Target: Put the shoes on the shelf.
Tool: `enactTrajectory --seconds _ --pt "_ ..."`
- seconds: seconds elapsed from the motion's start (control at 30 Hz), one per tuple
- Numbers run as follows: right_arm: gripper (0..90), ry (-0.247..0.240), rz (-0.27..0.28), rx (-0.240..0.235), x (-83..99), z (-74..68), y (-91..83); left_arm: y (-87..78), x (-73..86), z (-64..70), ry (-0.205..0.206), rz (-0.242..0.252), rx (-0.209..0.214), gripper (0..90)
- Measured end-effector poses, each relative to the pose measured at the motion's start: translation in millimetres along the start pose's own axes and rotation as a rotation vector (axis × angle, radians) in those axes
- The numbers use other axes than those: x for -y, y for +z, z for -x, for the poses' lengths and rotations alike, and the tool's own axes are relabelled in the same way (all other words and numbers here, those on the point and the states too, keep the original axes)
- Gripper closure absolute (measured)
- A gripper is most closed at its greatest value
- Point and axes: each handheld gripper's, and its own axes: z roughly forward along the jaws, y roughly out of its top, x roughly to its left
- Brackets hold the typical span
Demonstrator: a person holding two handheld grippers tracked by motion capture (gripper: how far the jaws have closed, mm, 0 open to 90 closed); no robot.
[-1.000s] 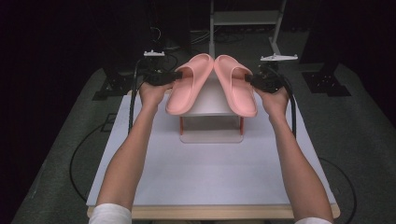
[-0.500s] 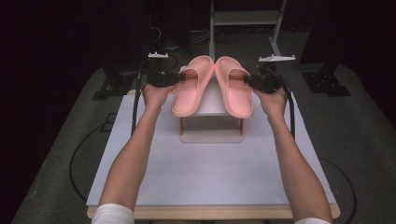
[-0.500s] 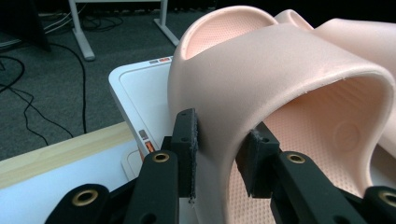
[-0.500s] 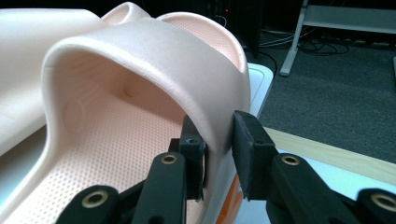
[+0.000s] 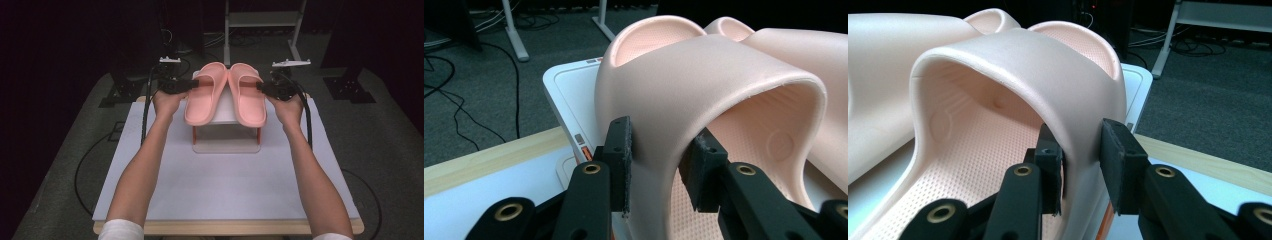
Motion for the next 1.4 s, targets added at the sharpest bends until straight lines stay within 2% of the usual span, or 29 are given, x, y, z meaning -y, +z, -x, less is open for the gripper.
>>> enactTrajectory --seconds 0.37,0.67,1.4 --pt "69.2 0.003 -0.017 0.001 0.5 0.4 5.2 5.3 1.6 0.0 -0.016 -0.010 0.002 65.7" --pt "67.9 0.006 -0.011 0.011 -1.6 -2.1 10.7 9.9 2.5 1.3 -0.031 -0.006 0.010 64.8" --pt "65.4 0.016 0.000 0.012 -3.7 -9.7 17.3 12.2 2.9 7.6 -0.017 -0.006 0.020 64.3"
